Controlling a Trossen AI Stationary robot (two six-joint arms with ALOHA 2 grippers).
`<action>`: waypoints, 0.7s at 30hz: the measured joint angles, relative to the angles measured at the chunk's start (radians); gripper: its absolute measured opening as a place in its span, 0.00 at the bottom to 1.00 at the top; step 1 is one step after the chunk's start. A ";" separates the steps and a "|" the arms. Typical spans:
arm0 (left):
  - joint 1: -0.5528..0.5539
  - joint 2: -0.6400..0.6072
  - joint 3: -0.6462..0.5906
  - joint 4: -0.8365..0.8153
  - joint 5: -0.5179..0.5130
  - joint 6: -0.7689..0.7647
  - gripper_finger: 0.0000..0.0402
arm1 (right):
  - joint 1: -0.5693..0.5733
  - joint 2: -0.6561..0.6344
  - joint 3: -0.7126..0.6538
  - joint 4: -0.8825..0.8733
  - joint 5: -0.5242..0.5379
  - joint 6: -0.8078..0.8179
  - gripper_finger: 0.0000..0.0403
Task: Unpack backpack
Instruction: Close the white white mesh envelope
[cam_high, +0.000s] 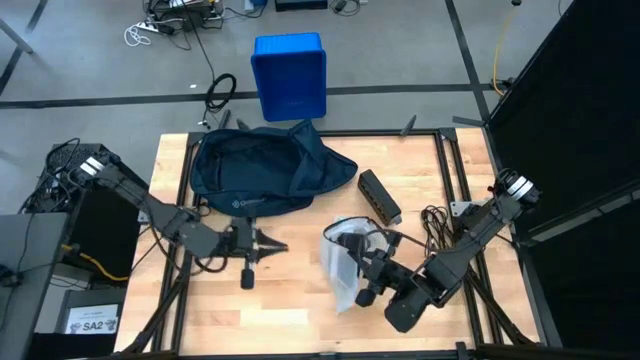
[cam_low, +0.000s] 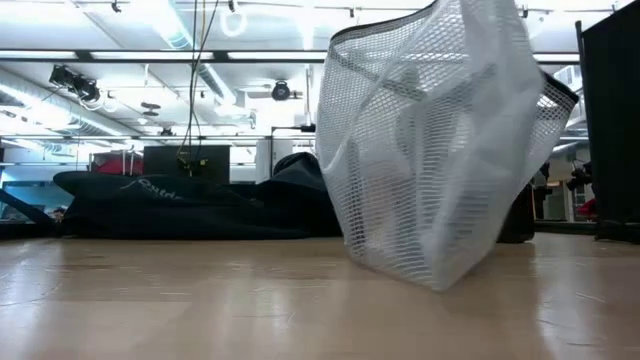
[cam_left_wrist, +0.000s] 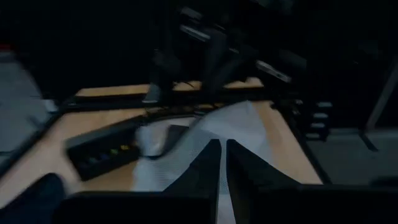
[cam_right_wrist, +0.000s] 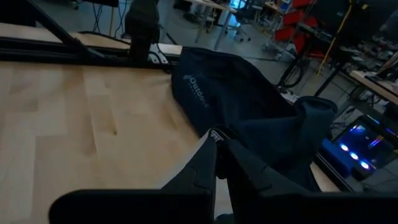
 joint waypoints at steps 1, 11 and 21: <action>-0.003 0.026 0.000 0.020 0.008 0.012 0.00 | -0.006 0.000 0.000 0.007 -0.008 -0.012 0.00; -0.052 0.323 -0.002 0.512 -0.041 0.199 0.00 | -0.046 0.001 0.000 0.075 -0.084 -0.104 0.00; -0.056 0.489 0.020 0.613 -0.085 0.136 0.19 | -0.074 0.002 0.000 0.075 -0.135 -0.120 0.00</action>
